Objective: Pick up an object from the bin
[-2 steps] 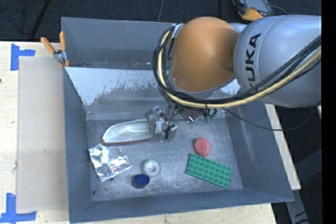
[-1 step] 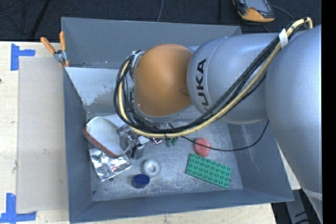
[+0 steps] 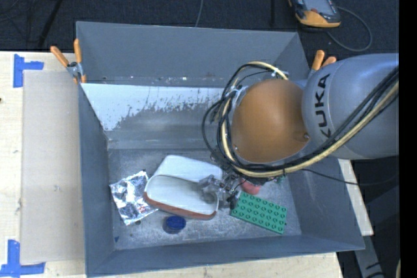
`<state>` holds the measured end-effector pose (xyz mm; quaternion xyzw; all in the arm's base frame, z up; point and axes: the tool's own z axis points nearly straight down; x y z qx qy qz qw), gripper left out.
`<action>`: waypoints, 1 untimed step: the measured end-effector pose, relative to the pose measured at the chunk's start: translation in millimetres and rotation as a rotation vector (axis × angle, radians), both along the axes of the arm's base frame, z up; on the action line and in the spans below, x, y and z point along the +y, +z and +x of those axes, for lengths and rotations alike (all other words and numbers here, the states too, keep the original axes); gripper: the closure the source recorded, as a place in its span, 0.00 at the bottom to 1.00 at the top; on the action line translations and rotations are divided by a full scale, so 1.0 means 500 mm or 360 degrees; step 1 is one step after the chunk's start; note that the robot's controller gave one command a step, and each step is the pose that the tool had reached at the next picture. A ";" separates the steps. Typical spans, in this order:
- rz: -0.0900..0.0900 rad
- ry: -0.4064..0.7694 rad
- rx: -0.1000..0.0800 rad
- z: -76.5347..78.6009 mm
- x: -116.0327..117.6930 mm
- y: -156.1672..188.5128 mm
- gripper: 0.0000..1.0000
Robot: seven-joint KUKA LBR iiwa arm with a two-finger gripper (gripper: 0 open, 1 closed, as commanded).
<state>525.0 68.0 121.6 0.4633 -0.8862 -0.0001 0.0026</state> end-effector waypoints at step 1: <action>0.0006 0.0015 -0.0020 0.032 -0.006 0.240 1.00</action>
Offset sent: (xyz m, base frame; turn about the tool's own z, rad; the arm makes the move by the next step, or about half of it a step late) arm 0.0140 -0.0039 0.1167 -0.0119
